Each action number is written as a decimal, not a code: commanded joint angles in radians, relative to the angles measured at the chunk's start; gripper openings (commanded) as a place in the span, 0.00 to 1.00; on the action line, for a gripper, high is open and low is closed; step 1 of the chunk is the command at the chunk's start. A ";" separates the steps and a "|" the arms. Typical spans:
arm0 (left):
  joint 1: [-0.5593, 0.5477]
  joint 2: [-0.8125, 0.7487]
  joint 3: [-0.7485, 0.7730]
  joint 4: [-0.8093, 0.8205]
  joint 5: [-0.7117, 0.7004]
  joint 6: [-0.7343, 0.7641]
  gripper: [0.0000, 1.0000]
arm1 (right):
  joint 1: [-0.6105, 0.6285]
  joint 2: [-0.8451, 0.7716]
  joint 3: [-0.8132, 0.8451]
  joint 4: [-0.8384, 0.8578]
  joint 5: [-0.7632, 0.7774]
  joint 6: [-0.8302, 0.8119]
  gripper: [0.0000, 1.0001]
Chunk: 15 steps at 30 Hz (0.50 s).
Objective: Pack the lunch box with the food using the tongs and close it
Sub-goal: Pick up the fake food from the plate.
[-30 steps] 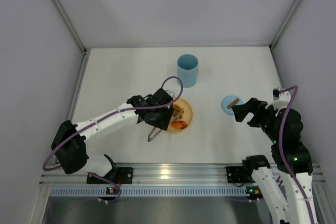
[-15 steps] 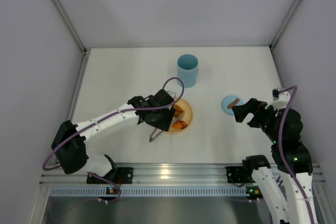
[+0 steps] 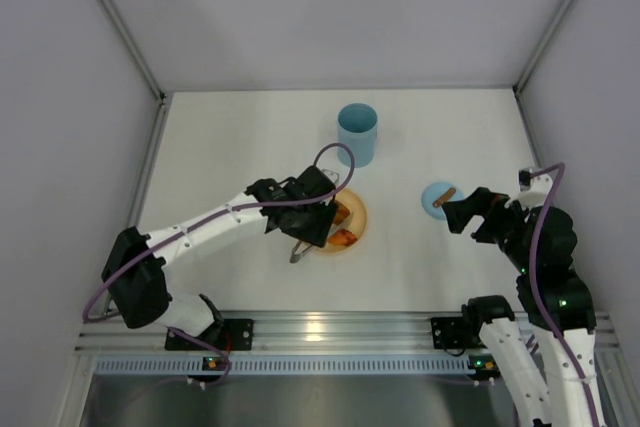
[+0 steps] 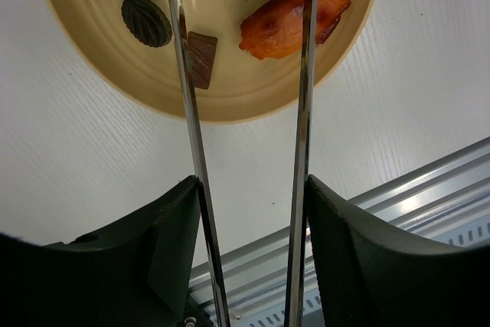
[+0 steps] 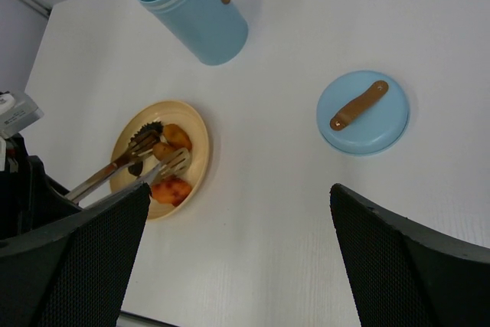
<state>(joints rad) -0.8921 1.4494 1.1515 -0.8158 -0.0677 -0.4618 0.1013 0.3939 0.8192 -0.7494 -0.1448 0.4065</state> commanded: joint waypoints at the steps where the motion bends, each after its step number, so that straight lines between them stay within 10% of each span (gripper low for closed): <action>1: -0.007 0.009 0.030 0.000 -0.003 0.006 0.60 | -0.014 0.008 0.044 -0.022 0.010 -0.015 0.99; 15: -0.007 -0.007 0.103 -0.071 -0.059 0.028 0.46 | -0.014 0.002 0.035 -0.021 0.007 -0.011 0.99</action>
<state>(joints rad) -0.8928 1.4693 1.1851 -0.8532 -0.0883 -0.4500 0.1013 0.3950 0.8192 -0.7494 -0.1436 0.4026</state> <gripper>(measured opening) 0.512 0.993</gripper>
